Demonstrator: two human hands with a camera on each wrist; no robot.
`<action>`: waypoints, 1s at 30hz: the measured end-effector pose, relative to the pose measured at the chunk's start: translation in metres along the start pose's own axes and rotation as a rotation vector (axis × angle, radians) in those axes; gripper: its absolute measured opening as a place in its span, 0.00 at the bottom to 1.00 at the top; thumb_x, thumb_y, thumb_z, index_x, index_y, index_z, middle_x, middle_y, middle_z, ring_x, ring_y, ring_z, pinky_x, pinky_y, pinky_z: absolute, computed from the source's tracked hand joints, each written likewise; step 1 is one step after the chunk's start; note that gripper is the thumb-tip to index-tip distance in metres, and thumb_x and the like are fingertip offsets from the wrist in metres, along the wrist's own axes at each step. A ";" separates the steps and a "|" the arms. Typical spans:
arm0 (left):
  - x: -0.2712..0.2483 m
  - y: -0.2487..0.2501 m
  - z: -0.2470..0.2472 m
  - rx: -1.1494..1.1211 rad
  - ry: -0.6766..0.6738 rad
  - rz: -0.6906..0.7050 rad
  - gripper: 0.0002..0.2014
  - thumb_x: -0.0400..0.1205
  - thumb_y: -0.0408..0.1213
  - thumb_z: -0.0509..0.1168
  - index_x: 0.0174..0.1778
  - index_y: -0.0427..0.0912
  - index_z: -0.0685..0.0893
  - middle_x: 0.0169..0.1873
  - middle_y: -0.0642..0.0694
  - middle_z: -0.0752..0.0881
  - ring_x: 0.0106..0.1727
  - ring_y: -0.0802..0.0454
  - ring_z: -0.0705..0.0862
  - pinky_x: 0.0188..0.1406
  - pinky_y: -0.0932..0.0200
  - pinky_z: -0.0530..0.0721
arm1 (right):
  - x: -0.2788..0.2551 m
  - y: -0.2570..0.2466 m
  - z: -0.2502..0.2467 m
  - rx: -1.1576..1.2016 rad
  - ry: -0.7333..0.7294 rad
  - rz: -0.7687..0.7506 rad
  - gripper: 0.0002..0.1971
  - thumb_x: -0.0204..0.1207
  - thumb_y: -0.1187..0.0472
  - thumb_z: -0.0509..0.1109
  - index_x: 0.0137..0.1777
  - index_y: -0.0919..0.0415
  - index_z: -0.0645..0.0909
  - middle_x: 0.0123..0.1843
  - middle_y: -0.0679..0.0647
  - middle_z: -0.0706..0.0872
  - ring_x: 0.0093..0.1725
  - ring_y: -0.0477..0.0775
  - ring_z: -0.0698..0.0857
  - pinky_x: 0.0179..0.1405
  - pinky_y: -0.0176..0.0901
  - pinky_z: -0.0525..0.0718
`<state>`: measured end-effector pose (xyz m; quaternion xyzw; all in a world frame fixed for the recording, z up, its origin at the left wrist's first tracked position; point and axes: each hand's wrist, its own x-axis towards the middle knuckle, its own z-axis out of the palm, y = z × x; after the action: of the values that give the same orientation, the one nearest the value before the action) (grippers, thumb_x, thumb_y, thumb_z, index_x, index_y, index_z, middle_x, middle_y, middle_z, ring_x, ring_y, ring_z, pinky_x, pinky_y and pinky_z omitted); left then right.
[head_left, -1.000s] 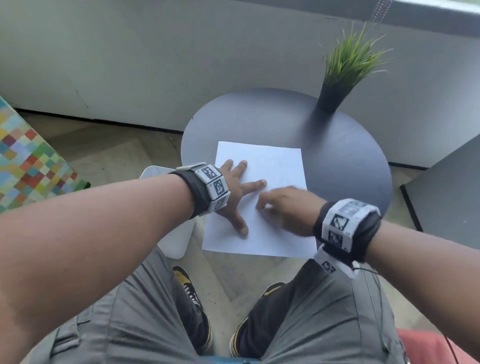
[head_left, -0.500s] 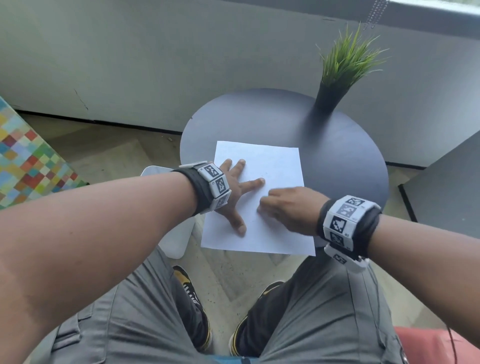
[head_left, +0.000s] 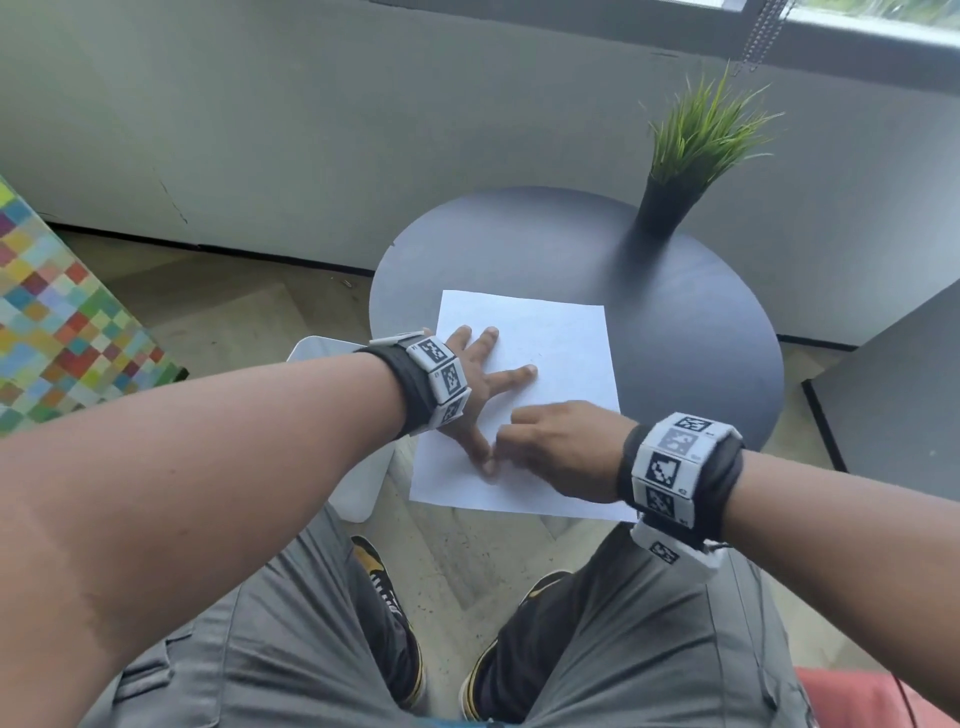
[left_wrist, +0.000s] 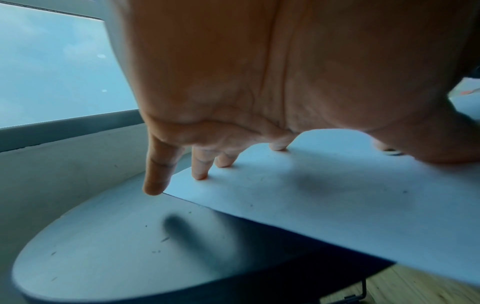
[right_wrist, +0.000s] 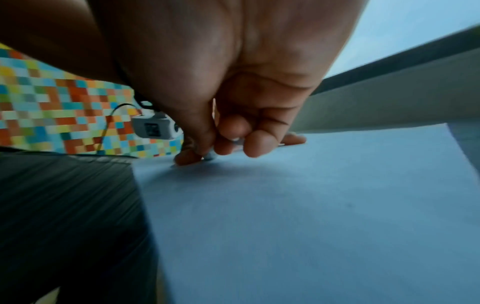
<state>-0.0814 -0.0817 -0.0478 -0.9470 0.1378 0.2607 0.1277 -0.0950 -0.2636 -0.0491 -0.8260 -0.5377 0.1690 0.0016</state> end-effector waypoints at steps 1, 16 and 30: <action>0.000 0.001 -0.001 -0.004 -0.005 0.000 0.69 0.48 0.88 0.63 0.78 0.76 0.28 0.86 0.40 0.30 0.86 0.29 0.39 0.76 0.19 0.56 | -0.005 0.004 -0.002 -0.018 -0.012 0.015 0.12 0.84 0.56 0.58 0.63 0.51 0.78 0.49 0.52 0.80 0.47 0.57 0.80 0.45 0.51 0.79; -0.001 0.015 -0.019 0.030 -0.054 -0.019 0.70 0.50 0.83 0.70 0.77 0.78 0.27 0.85 0.34 0.33 0.84 0.22 0.47 0.70 0.17 0.62 | -0.013 0.050 -0.002 -0.057 0.130 0.348 0.07 0.83 0.55 0.56 0.55 0.51 0.74 0.49 0.51 0.81 0.49 0.58 0.82 0.43 0.48 0.78; 0.002 0.016 -0.022 0.057 -0.054 -0.006 0.71 0.49 0.83 0.70 0.77 0.78 0.26 0.85 0.32 0.36 0.82 0.21 0.53 0.69 0.20 0.67 | -0.023 0.060 -0.003 -0.017 0.081 0.206 0.11 0.84 0.52 0.57 0.63 0.46 0.77 0.55 0.45 0.81 0.53 0.51 0.80 0.48 0.41 0.73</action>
<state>-0.0747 -0.1037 -0.0339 -0.9360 0.1387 0.2816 0.1591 -0.0490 -0.3091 -0.0506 -0.8830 -0.4509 0.1303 -0.0010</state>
